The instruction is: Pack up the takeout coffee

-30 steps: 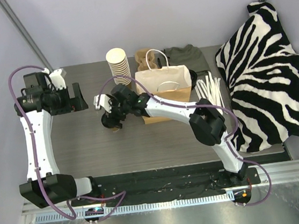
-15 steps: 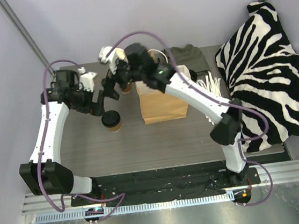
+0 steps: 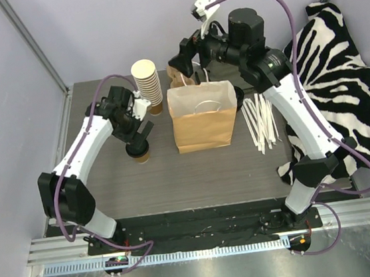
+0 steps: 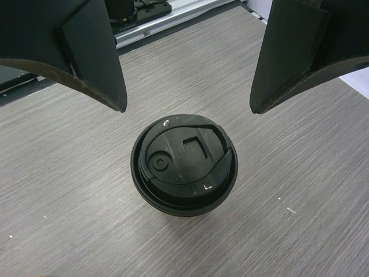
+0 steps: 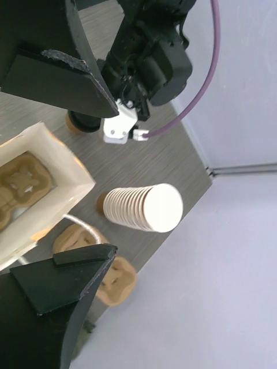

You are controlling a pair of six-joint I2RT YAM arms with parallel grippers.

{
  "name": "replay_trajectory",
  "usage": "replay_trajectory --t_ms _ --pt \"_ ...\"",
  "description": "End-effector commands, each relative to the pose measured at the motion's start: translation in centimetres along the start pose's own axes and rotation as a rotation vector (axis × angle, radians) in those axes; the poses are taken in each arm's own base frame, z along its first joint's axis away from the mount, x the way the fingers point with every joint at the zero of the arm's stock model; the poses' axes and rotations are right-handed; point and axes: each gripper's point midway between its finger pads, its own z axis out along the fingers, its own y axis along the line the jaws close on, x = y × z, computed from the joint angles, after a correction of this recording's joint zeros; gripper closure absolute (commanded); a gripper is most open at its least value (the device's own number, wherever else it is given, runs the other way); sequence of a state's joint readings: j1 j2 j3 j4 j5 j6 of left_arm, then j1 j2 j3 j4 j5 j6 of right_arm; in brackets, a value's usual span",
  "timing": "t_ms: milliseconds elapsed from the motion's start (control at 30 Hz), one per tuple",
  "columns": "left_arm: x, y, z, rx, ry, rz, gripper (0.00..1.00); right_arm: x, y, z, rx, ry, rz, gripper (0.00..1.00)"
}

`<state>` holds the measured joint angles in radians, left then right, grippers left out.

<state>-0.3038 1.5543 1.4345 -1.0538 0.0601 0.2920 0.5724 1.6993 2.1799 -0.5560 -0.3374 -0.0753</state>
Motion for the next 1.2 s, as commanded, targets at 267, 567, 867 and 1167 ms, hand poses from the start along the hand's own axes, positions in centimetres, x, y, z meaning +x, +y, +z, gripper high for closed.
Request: replay_trajectory --t_ms 267,567,867,1167 --pt "-0.3 0.3 2.2 -0.021 0.024 -0.001 0.11 2.7 -6.8 -3.6 0.208 0.097 0.028 0.0" --pt "-0.4 -0.1 4.1 0.004 0.033 -0.011 0.1 3.6 -7.0 -4.2 0.212 0.134 0.02 0.0" --pt "-0.3 -0.1 5.4 -0.002 0.034 0.008 0.12 3.6 -7.7 -4.2 0.231 0.136 0.011 0.0" --pt "0.0 -0.2 5.9 -0.012 0.041 0.035 0.21 4.3 -9.1 -4.6 0.267 0.155 0.001 0.0"
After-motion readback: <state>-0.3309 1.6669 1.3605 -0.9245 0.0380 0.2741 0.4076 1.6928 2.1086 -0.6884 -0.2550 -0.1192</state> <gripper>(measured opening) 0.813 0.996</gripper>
